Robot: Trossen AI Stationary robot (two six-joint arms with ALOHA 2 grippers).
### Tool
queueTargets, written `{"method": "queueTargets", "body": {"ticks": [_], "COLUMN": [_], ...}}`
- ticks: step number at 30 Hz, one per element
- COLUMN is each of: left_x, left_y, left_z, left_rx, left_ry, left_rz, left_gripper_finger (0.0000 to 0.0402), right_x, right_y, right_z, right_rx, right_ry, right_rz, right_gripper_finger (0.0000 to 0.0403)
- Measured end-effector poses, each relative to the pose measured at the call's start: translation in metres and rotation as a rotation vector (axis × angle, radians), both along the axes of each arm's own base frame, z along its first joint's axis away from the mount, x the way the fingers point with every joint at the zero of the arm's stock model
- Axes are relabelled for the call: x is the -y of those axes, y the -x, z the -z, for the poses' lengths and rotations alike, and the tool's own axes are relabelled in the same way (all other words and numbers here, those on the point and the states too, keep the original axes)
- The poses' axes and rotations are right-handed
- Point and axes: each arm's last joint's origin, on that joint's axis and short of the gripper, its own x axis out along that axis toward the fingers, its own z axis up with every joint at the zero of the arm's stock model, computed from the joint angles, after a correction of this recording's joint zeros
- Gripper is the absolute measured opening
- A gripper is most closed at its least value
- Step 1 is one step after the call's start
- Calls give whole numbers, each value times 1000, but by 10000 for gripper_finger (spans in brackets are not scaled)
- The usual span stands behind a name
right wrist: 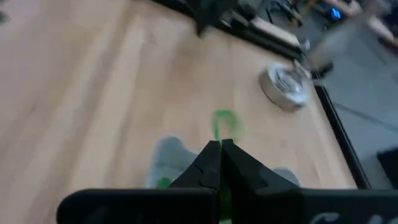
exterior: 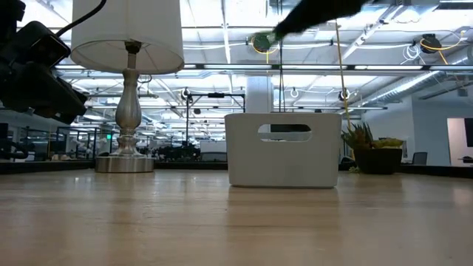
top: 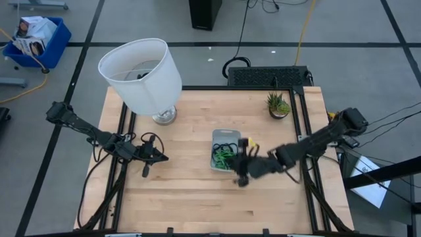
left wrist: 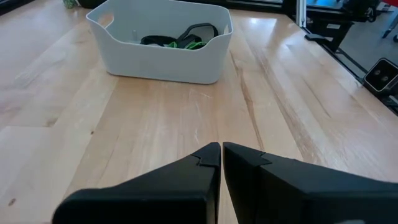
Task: Pick and place rubber bands into bin
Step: Put the green rubber band into the gray container, then return to Home Position
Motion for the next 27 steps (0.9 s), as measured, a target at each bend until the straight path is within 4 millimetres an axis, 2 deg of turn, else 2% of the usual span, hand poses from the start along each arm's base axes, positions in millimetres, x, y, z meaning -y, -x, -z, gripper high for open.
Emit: {"method": "queueTargets", "body": {"ticks": [6,12,16,23,27], "left_x": [0,0,0,0,0], "left_y": [0,0,0,0,0], "left_z": [0,1,1,1,1], "left_rx": [0,-12,-11,-11,-16], "left_ry": [-1,-11,-11,-17,37], "left_rz": [0,2,1,4,-26], "left_gripper_finger": [24,24,24,24,24], "right_x": [47,74,78,77,76], "right_y": [-9,-6,-5,-5,-5], "right_z": [33,56,60,59,58], "right_rx": [-27,-20,-36,-23,-22], "right_ry": [-138,-264,-303,-331,-338], "right_rz": [16,29,2,16,16], "right_gripper_finger": [1,3,33,131,169]}}
